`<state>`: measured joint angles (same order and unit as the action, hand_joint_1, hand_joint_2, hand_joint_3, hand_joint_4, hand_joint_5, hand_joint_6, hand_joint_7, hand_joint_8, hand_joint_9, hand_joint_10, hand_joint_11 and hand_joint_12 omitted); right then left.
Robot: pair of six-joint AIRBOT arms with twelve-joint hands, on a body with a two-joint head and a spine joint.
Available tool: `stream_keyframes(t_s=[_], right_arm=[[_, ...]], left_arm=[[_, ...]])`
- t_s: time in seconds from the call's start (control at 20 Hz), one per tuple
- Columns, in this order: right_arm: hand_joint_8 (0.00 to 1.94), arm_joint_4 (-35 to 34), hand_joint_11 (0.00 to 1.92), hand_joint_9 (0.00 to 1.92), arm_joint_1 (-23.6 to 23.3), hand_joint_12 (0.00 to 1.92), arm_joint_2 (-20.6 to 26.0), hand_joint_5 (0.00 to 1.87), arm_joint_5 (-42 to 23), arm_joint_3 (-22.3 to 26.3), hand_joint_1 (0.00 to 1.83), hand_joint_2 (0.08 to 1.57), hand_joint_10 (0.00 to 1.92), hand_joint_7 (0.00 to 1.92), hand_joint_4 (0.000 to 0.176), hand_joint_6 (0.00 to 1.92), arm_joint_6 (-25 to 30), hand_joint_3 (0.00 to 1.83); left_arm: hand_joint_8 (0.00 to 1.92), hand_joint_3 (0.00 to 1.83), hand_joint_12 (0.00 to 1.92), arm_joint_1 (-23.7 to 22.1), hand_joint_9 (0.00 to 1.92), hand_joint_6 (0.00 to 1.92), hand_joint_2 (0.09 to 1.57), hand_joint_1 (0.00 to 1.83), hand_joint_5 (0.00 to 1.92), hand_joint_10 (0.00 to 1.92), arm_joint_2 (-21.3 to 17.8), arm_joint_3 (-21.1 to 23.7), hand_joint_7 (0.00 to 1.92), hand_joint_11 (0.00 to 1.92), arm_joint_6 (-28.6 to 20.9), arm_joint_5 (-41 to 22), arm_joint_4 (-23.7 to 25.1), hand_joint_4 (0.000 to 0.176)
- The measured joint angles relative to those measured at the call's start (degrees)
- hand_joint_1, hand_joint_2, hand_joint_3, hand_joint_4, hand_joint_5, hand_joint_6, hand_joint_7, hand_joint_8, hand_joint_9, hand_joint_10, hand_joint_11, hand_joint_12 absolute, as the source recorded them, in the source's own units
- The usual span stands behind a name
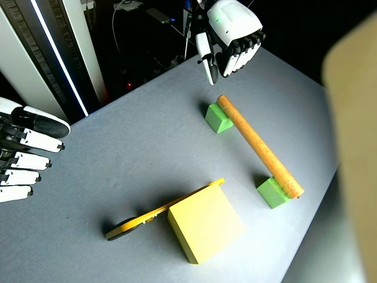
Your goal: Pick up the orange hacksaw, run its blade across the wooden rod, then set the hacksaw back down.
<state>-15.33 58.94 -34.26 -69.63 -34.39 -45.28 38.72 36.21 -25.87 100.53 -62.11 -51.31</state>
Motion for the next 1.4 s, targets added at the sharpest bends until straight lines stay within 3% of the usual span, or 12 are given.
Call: stream_keyframes(t_s=[0.1,0.25,0.35,0.4,0.45,0.6,0.7,0.85,1.05,1.15,1.2,1.4], right_arm=[[0.01,-0.09,0.00,0.21,0.22,0.51,-0.02,0.24,0.28,0.00,0.04,1.31,0.02,0.25,0.000,0.01,-0.24,0.00],[0.00,-0.09,0.00,0.21,0.22,0.49,-0.15,0.26,0.11,0.00,0.04,1.31,0.01,0.26,0.000,0.01,-0.24,0.00],[0.00,-1.46,0.00,0.22,0.22,0.52,-0.15,0.27,0.04,0.00,0.20,1.29,0.00,0.26,0.000,0.00,-0.22,0.00],[0.00,-2.67,0.00,0.18,0.15,0.46,-0.15,0.24,0.68,0.02,0.61,1.25,0.00,0.22,0.000,0.00,-0.22,0.00],[0.00,-5.18,0.00,0.13,-0.28,0.39,-0.15,0.19,1.97,0.02,0.89,1.18,0.00,0.15,0.000,0.00,-0.09,0.00],[0.00,-14.67,0.00,0.13,-2.34,0.47,-0.39,0.21,5.75,0.00,1.20,1.08,0.00,0.15,0.000,0.00,-0.20,0.00],[0.00,-18.84,0.00,0.11,-3.65,0.37,-0.59,0.17,9.18,-0.13,1.25,1.08,0.00,0.12,0.000,0.00,-0.15,0.00],[0.00,-18.69,0.00,0.12,-5.14,0.37,-2.84,0.16,13.22,-1.84,1.35,1.09,0.01,0.14,0.000,0.00,1.42,0.00],[0.01,-30.03,0.00,0.13,-14.88,0.34,-4.17,0.16,25.18,-3.65,1.31,1.07,0.01,0.14,0.000,0.01,3.19,0.00],[0.00,-33.07,0.00,0.13,-16.74,0.27,-5.66,0.16,28.17,-5.01,1.33,1.08,0.01,0.14,0.000,0.01,3.23,0.00],[0.00,-34.47,0.00,0.15,-17.68,0.38,-6.25,0.18,30.49,-5.51,1.36,1.07,0.01,0.16,0.000,0.01,3.30,0.00],[0.00,-36.17,0.00,0.11,-20.13,0.34,-8.74,0.15,37.75,-8.52,1.39,1.07,0.00,0.13,0.000,0.00,4.17,0.00]], left_arm=[[0.00,0.03,0.00,0.02,0.00,0.00,1.16,0.00,0.00,0.00,0.00,0.07,0.00,0.00,-0.02,-0.04,-0.94,0.000],[0.00,0.02,0.00,0.02,0.00,0.00,1.15,0.00,0.00,0.00,0.00,0.11,0.00,0.00,0.48,-0.28,-0.98,0.000],[0.00,0.02,0.00,0.02,0.00,0.00,1.16,0.00,0.00,0.00,0.00,0.11,0.00,0.00,1.01,-0.52,-0.83,0.000],[0.00,0.02,0.00,0.39,0.00,0.00,1.17,0.00,0.00,0.00,0.00,0.11,0.00,0.00,1.07,-0.33,-1.07,0.000],[0.00,0.02,0.00,0.72,0.00,0.00,1.17,0.00,0.00,0.00,0.00,0.22,0.00,0.00,1.46,-0.28,-1.66,0.000],[0.00,0.02,0.00,2.43,0.00,0.00,1.16,0.00,0.00,0.00,0.00,0.24,0.00,0.00,1.60,-0.28,-2.03,0.000],[0.00,0.01,0.00,3.85,0.00,0.00,1.15,0.00,0.00,0.00,0.00,0.24,0.00,0.00,0.70,-0.15,-2.08,0.000],[0.00,0.01,0.00,6.91,0.00,0.00,1.16,0.00,0.00,0.00,0.02,0.22,0.00,0.00,-1.75,-0.02,-1.75,0.000],[0.00,0.01,0.00,8.68,0.00,0.00,1.17,0.00,0.00,0.00,2.56,-0.76,0.00,0.00,-3.23,-0.02,-1.79,0.000],[0.00,0.01,0.00,9.22,0.00,0.00,1.17,0.00,0.00,0.00,3.43,-0.87,0.00,0.00,-3.56,0.50,-1.57,0.000],[0.00,0.01,0.00,9.62,0.00,0.00,1.17,0.00,0.00,0.00,4.13,-1.07,0.00,0.00,-3.82,0.85,-1.53,0.000],[0.00,0.01,0.00,11.80,0.00,0.00,1.17,0.00,0.00,0.00,5.44,-1.51,0.00,0.00,-4.81,0.72,-1.53,0.000]])
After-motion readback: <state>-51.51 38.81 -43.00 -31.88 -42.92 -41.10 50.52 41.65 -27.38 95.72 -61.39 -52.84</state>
